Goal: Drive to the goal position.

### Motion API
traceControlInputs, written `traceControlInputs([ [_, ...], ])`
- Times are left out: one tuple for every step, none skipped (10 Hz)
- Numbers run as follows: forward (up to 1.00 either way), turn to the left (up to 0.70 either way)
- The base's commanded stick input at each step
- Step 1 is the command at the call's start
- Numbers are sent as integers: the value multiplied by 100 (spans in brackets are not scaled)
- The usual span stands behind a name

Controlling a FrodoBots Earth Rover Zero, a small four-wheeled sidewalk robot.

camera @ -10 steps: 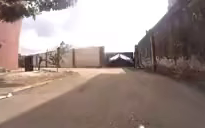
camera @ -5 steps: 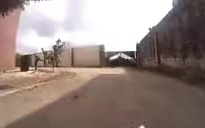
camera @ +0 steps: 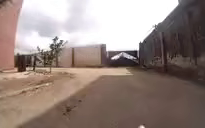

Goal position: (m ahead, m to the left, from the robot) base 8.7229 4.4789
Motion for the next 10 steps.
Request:
traceControlInputs([
  [100,0],
  [100,0],
  [100,-26],
  [100,-12],
  [100,0],
  [100,0],
  [100,0],
  [100,0],
  [100,0],
  [100,0],
])
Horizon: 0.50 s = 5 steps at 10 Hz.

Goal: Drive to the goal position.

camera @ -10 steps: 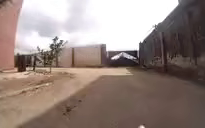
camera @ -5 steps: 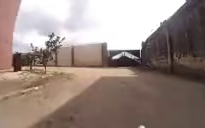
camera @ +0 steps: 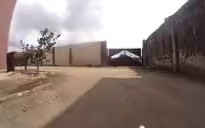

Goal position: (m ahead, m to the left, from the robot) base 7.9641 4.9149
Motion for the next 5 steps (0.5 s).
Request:
traceControlInputs([
  [100,0],
  [100,0],
  [100,0],
  [100,0],
  [100,0],
])
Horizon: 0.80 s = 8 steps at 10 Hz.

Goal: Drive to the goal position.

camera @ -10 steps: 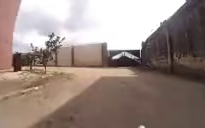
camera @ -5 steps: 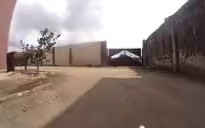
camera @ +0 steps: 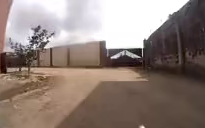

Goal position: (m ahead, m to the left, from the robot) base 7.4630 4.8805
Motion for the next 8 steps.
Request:
traceControlInputs([
  [100,0],
  [100,0],
  [100,0],
  [100,0],
  [100,0],
  [100,0],
  [100,0],
  [100,0],
])
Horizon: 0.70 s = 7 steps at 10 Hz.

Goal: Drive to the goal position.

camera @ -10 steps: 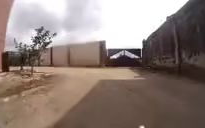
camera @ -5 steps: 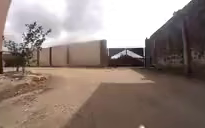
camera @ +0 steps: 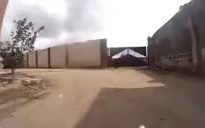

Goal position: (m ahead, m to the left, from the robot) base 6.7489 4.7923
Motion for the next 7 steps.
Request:
traceControlInputs([
  [100,0],
  [100,0],
  [100,0],
  [100,0],
  [100,0],
  [100,0],
  [100,0],
])
